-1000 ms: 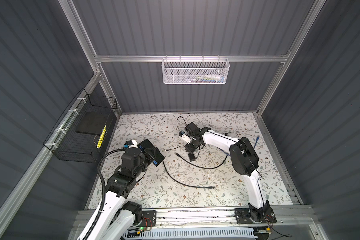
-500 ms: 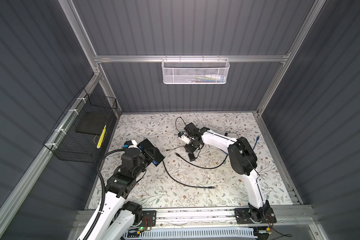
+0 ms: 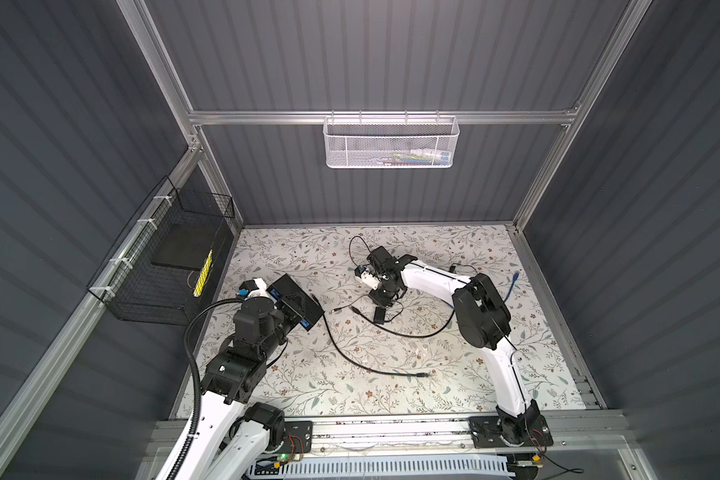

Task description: Insert the plug into the switch port

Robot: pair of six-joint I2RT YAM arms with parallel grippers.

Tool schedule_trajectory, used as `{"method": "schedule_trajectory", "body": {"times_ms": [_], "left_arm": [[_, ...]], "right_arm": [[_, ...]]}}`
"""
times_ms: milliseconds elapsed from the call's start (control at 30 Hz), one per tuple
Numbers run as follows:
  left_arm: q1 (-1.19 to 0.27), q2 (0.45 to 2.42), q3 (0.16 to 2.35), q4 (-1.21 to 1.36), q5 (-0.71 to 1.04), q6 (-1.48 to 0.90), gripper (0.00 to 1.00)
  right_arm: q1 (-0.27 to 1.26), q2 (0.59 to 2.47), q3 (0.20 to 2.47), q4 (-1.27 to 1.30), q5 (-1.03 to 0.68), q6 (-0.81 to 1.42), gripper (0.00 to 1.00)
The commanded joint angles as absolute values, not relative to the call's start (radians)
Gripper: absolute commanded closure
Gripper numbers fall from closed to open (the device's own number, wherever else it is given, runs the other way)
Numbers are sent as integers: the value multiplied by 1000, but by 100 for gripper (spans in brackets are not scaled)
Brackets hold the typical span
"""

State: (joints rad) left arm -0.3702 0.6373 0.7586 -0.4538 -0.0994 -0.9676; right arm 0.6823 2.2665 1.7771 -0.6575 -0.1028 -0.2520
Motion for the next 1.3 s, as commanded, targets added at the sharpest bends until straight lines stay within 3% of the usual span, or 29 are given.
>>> {"method": "schedule_trajectory", "body": {"times_ms": [0,633,1267], "left_arm": [[-364,620,794,-458,-117,-946,100],[-364,553,748,-509,-121,-957,100],[-364,544,686,-460,-49,-990,100]], "right_arm": [[685,2202,1743,-660,-109,-265,83],[665,1813,1487,-560,-199,-162,89],[655,1239,981,-558,-172,237,88]]}}
